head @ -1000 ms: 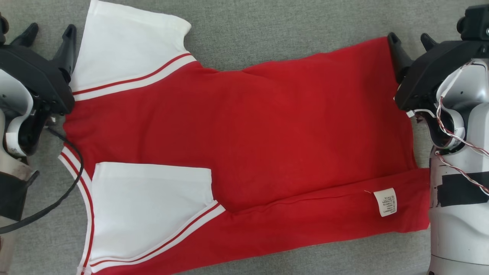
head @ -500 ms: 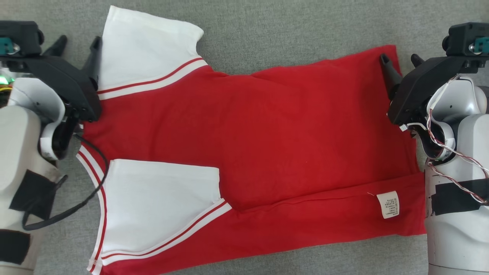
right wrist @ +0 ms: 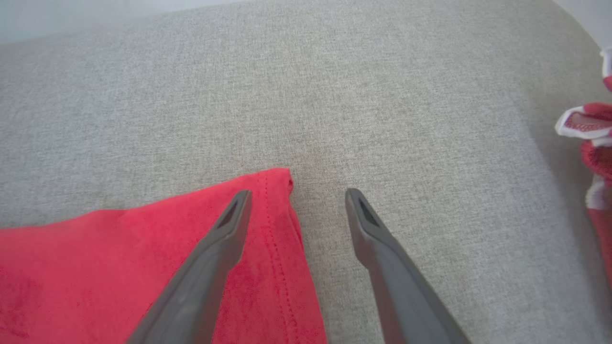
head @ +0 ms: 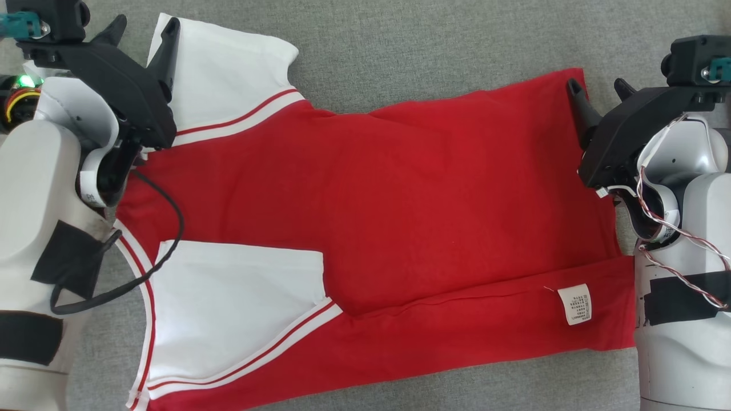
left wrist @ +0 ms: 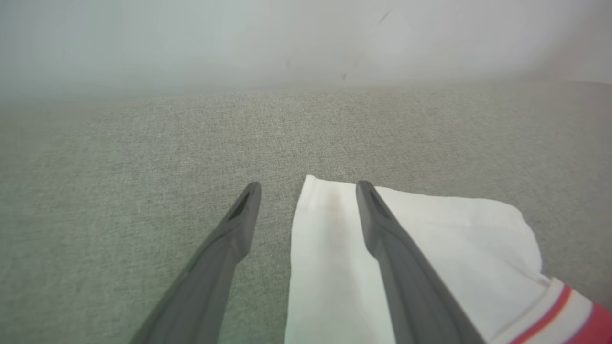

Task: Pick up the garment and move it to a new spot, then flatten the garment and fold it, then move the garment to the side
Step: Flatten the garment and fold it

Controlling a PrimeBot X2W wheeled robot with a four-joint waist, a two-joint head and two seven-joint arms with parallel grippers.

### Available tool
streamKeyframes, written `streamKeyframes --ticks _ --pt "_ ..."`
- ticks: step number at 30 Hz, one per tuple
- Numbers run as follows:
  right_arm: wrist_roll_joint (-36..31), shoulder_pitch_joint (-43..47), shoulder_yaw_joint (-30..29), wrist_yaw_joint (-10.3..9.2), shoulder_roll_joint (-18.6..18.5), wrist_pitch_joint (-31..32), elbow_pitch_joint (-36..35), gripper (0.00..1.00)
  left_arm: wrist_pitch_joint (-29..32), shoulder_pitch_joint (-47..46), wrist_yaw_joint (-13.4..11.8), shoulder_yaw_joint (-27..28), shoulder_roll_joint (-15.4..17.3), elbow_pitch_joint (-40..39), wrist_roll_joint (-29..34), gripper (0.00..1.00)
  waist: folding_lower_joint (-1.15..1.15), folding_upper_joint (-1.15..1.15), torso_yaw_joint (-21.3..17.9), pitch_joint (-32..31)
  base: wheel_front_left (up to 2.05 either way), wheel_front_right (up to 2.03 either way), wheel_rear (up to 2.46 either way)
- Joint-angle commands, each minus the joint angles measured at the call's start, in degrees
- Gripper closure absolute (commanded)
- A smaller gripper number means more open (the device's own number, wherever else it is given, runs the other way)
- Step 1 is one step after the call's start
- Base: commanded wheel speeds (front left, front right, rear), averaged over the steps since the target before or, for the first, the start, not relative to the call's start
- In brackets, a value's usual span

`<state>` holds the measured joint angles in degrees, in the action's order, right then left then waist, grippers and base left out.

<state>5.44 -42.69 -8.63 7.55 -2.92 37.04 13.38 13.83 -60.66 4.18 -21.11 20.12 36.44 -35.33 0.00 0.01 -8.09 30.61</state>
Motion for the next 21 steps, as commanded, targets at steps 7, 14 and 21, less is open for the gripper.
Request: streamKeyframes --ticks 7,14,21 --pt "1.17 -1.04 0.65 -0.16 0.03 0.68 0.83 0.0 0.98 -0.58 0.09 -0.54 0.99 2.67 -0.12 0.0 0.0 -0.01 -0.95 1.34 0.0 0.0 0.0" --pt "1.05 -2.19 0.69 -0.16 0.04 0.13 2.79 0.0 1.33 -1.52 0.28 -0.88 1.18 3.88 -0.52 0.0 0.0 -0.01 -1.34 2.18 0.0 0.0 0.0" --pt "1.98 -3.84 2.58 -0.16 0.07 0.33 6.32 0.0 4.47 -1.44 0.94 -1.15 2.61 5.42 -1.78 0.06 0.0 -0.01 -1.81 2.57 0.0 0.0 0.0"
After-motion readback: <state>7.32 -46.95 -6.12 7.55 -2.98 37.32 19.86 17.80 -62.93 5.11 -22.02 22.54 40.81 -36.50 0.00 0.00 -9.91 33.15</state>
